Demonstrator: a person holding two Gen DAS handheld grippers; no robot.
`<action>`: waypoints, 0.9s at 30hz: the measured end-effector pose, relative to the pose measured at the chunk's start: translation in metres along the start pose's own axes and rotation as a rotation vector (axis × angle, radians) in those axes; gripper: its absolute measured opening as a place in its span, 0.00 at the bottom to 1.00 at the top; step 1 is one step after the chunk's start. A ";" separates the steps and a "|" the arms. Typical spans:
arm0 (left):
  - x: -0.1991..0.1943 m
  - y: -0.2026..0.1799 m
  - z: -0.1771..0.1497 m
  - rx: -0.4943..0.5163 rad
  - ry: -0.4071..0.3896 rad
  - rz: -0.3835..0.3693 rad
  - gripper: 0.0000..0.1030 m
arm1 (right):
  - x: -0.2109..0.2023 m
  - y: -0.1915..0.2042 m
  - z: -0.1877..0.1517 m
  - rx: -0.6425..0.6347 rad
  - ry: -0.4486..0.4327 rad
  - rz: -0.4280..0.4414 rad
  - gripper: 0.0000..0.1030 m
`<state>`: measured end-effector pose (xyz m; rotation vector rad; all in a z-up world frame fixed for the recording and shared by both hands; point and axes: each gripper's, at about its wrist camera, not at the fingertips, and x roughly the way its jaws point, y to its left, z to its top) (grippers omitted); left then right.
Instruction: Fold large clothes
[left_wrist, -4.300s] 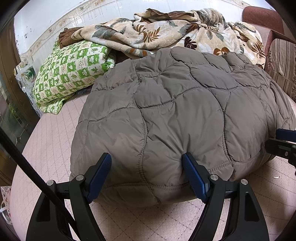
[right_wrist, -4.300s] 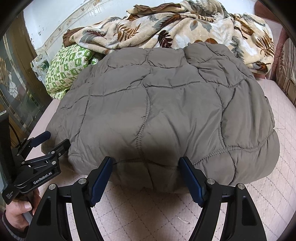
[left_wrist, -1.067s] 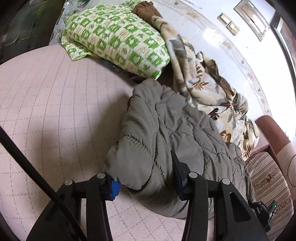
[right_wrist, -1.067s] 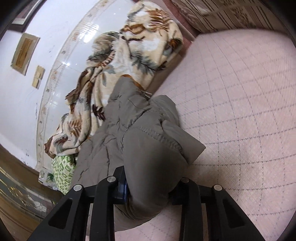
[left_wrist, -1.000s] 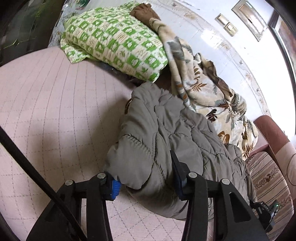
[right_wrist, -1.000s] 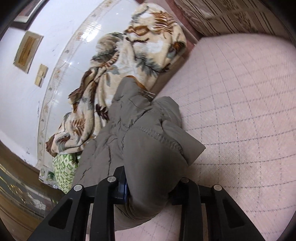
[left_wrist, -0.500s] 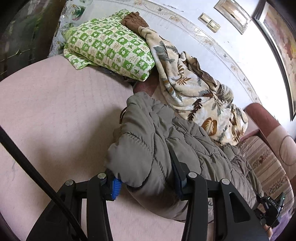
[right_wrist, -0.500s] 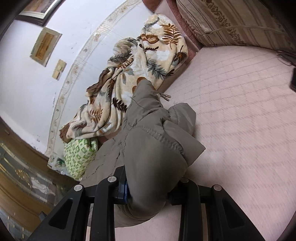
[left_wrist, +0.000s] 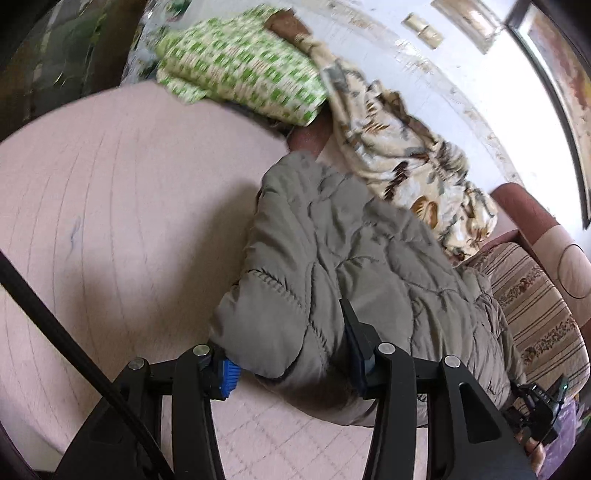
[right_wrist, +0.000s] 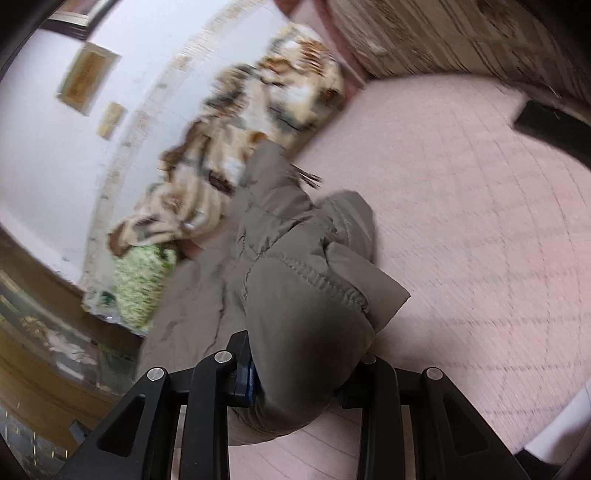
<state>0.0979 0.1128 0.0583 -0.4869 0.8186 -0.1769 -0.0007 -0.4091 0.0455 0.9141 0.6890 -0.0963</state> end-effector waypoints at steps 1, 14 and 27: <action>0.006 0.005 -0.004 -0.020 0.023 0.014 0.48 | 0.004 -0.005 -0.002 0.014 0.015 -0.015 0.35; -0.066 -0.002 0.011 -0.004 -0.241 0.199 0.68 | -0.070 -0.012 -0.009 0.077 -0.174 -0.172 0.68; 0.025 -0.166 -0.031 0.535 -0.066 0.107 0.76 | 0.030 0.142 -0.043 -0.601 -0.067 -0.138 0.68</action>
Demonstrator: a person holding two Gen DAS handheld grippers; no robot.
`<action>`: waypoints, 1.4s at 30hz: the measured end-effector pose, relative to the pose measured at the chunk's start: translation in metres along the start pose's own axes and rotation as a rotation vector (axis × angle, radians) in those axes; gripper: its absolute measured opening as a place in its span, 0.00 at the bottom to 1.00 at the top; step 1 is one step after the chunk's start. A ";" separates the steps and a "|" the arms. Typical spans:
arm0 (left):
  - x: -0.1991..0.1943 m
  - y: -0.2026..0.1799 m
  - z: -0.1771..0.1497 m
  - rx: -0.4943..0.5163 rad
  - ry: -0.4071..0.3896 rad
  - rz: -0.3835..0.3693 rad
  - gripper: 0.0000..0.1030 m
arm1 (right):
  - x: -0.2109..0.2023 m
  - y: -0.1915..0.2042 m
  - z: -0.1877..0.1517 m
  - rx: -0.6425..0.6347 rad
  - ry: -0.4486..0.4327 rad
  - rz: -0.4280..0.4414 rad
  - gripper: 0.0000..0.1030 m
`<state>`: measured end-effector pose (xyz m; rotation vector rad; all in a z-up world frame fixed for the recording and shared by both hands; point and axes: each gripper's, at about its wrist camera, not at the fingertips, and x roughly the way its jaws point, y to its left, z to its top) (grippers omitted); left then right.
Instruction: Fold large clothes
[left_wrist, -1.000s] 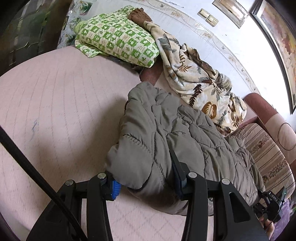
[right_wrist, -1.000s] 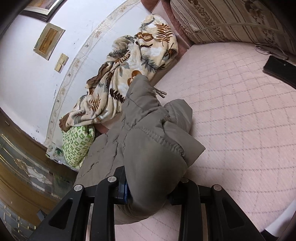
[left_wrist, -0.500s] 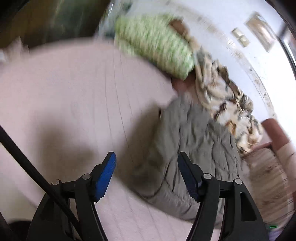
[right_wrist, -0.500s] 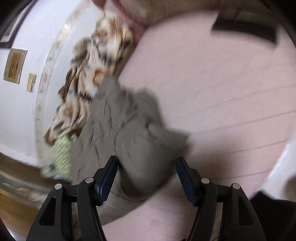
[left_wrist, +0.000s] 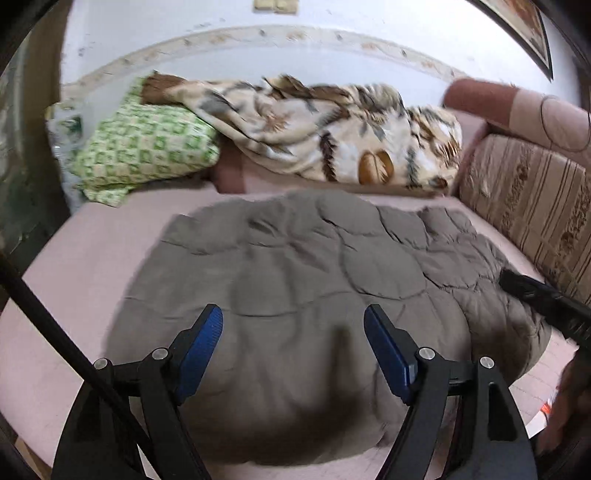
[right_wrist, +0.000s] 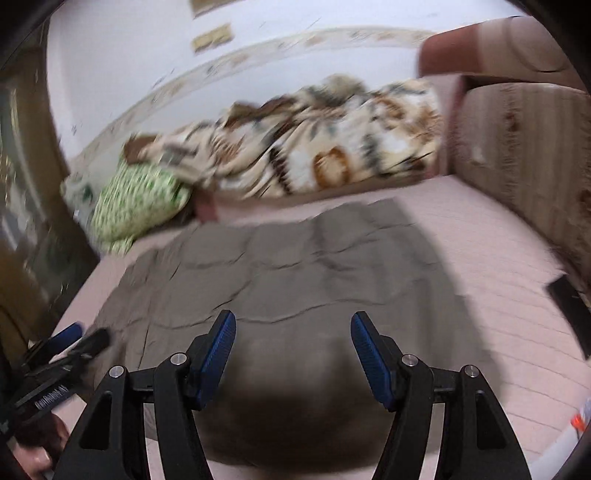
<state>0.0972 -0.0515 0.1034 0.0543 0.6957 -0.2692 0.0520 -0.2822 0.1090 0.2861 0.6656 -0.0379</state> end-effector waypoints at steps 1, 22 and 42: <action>0.011 -0.003 0.001 -0.002 0.019 -0.007 0.76 | 0.012 0.006 -0.001 -0.014 0.012 -0.002 0.68; 0.064 -0.008 -0.039 0.022 0.046 0.069 0.82 | 0.085 0.021 -0.036 -0.141 0.149 -0.133 0.71; -0.057 -0.011 -0.054 0.028 -0.100 0.080 0.89 | -0.052 0.050 -0.067 -0.232 -0.143 -0.068 0.85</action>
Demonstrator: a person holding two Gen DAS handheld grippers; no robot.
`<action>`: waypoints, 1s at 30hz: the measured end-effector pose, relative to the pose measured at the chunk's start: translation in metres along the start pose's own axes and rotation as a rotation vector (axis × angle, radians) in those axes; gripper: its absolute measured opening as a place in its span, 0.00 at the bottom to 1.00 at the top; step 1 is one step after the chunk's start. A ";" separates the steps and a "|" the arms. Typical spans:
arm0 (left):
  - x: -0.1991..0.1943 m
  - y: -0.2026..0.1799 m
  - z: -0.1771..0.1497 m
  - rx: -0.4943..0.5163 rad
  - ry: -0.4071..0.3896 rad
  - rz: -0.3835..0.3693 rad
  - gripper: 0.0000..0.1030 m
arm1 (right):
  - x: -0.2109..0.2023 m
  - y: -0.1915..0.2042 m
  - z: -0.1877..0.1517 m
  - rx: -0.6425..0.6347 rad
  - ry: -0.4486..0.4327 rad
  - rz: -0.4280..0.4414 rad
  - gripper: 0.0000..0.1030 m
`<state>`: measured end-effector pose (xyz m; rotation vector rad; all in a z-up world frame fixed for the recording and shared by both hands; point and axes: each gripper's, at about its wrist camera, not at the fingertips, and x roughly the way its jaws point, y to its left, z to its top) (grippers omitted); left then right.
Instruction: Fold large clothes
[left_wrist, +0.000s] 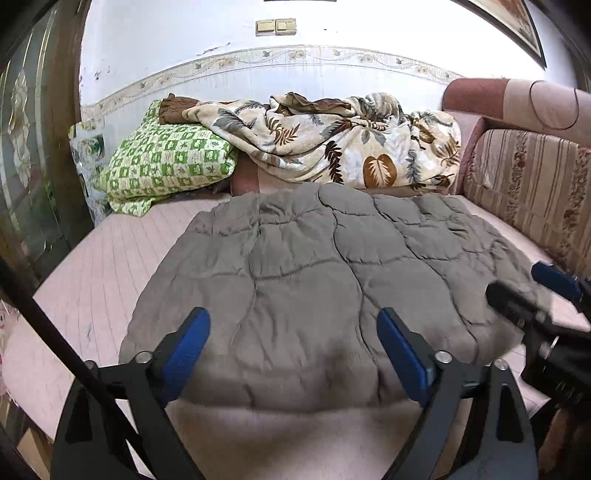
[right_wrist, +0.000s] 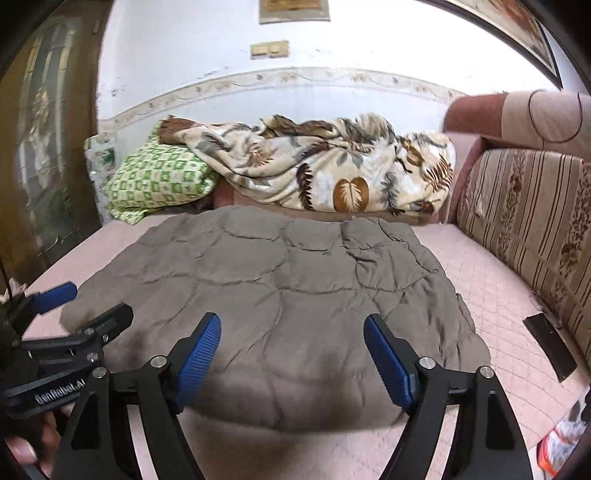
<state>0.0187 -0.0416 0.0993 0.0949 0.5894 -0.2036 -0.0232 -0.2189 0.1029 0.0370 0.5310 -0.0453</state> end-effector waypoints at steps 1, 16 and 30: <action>-0.005 0.002 -0.003 -0.009 0.004 -0.012 0.90 | -0.005 0.003 -0.004 -0.008 0.000 0.007 0.87; 0.042 0.020 -0.023 -0.051 0.185 0.055 0.92 | 0.026 0.023 -0.019 -0.031 0.097 0.024 0.88; 0.049 0.021 -0.022 -0.064 0.192 0.042 0.94 | 0.043 0.017 -0.024 0.004 0.143 0.025 0.88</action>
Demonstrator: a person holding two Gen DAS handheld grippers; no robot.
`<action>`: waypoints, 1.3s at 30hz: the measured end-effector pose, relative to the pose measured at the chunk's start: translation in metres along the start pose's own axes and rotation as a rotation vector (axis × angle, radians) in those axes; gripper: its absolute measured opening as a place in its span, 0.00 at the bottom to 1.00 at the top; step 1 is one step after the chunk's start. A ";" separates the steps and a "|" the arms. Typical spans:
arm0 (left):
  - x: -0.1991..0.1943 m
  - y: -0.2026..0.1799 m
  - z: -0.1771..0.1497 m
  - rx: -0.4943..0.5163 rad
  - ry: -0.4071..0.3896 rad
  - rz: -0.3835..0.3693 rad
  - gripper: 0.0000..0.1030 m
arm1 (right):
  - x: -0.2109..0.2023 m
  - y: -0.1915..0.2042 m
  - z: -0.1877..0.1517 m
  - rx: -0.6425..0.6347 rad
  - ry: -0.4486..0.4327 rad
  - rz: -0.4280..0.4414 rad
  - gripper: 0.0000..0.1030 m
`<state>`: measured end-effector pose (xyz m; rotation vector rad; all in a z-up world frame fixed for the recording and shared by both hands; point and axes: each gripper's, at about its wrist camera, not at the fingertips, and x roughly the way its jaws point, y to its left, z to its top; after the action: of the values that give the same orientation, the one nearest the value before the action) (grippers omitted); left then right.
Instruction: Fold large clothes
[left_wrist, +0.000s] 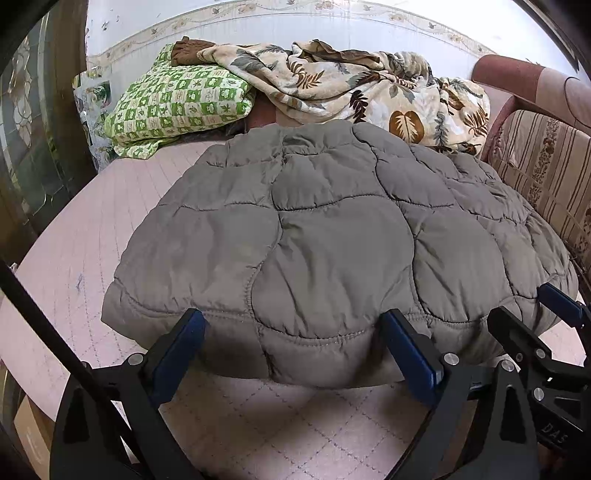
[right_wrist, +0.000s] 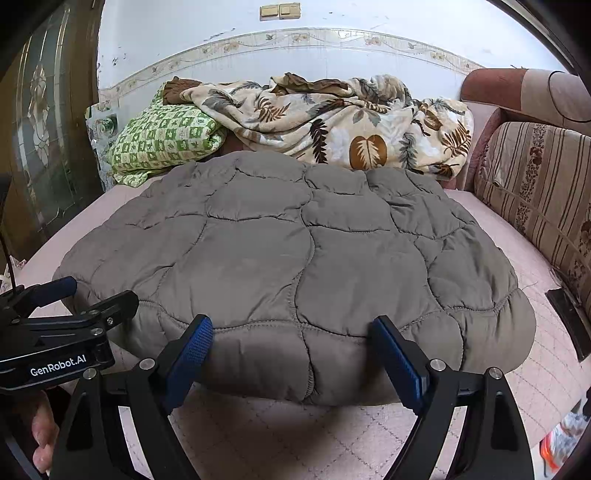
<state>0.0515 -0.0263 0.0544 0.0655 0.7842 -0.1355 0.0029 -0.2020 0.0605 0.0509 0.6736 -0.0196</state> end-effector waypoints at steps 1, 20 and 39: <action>0.000 -0.001 0.000 0.002 -0.001 0.000 0.94 | 0.000 -0.001 0.000 0.002 -0.001 0.000 0.88; 0.002 -0.001 0.005 0.009 0.004 0.013 0.94 | -0.001 -0.005 -0.002 0.014 -0.001 -0.011 0.88; -0.004 -0.006 0.005 0.059 0.007 0.064 0.94 | -0.002 -0.005 -0.002 0.018 -0.003 -0.010 0.88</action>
<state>0.0514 -0.0323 0.0607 0.1467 0.7839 -0.0974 0.0000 -0.2070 0.0602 0.0644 0.6711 -0.0358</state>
